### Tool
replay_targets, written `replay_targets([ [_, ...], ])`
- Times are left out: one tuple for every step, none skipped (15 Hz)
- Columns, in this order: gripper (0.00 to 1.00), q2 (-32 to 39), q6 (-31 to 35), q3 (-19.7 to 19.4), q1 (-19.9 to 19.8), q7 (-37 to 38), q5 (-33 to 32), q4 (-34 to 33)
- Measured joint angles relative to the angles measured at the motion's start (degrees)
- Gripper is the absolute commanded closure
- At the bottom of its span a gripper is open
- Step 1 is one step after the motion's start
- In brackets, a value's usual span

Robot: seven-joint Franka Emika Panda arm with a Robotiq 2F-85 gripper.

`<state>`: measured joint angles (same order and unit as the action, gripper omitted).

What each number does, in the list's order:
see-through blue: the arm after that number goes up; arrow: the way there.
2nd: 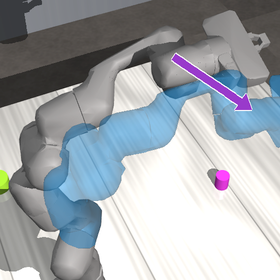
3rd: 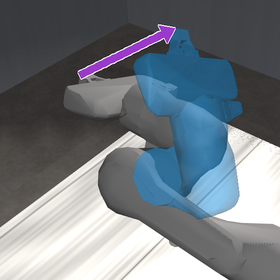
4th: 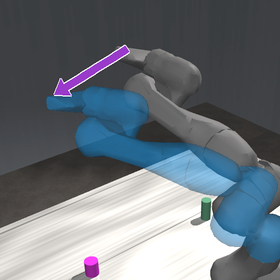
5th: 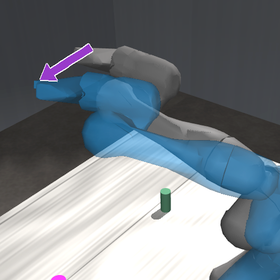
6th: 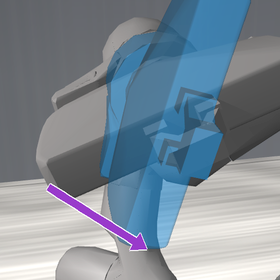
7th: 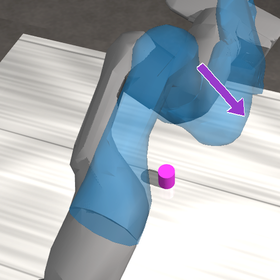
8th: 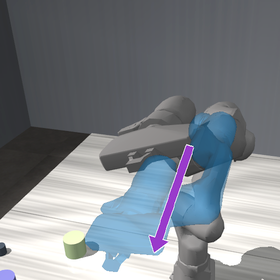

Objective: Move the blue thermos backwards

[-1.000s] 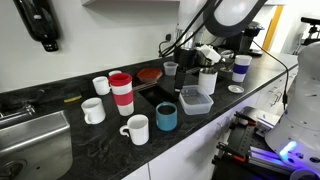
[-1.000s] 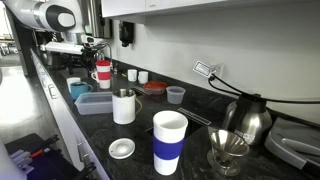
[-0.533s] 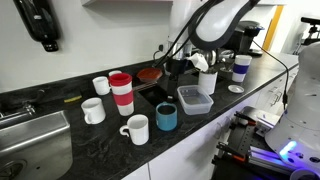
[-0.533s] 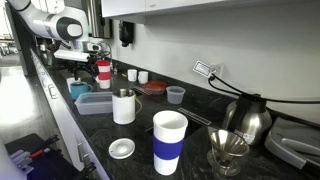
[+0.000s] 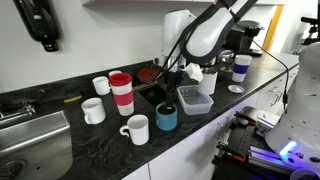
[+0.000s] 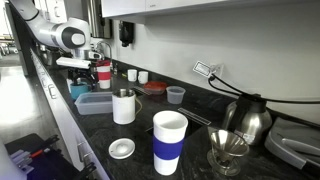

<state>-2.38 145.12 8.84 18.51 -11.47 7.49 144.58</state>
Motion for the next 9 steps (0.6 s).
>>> replay_targets([
  [0.33, 0.35, 0.03, 0.03, -0.07, 0.0, -0.02, -0.12],
  [0.4, 0.53, 0.07, 0.08, -0.11, 0.0, -0.01, -0.22],
  [0.48, 0.56, 0.08, 0.17, -0.14, 0.0, 0.01, -0.25],
  [0.54, 0.56, 0.08, 0.3, -0.16, 0.0, 0.13, -0.26],
  [0.62, 0.56, 0.07, 0.43, -0.17, 0.0, 0.21, -0.26],
  [0.68, 0.56, 0.07, 0.56, -0.18, 0.0, 0.29, -0.26],
  [0.76, 0.56, 0.07, 0.67, -0.18, 0.0, 0.43, -0.26],
  [0.82, 0.56, 0.07, 0.76, -0.18, 0.0, 0.63, -0.26],
  [0.9, 0.56, 0.07, 0.82, -0.18, 0.0, 0.78, -0.26],
])
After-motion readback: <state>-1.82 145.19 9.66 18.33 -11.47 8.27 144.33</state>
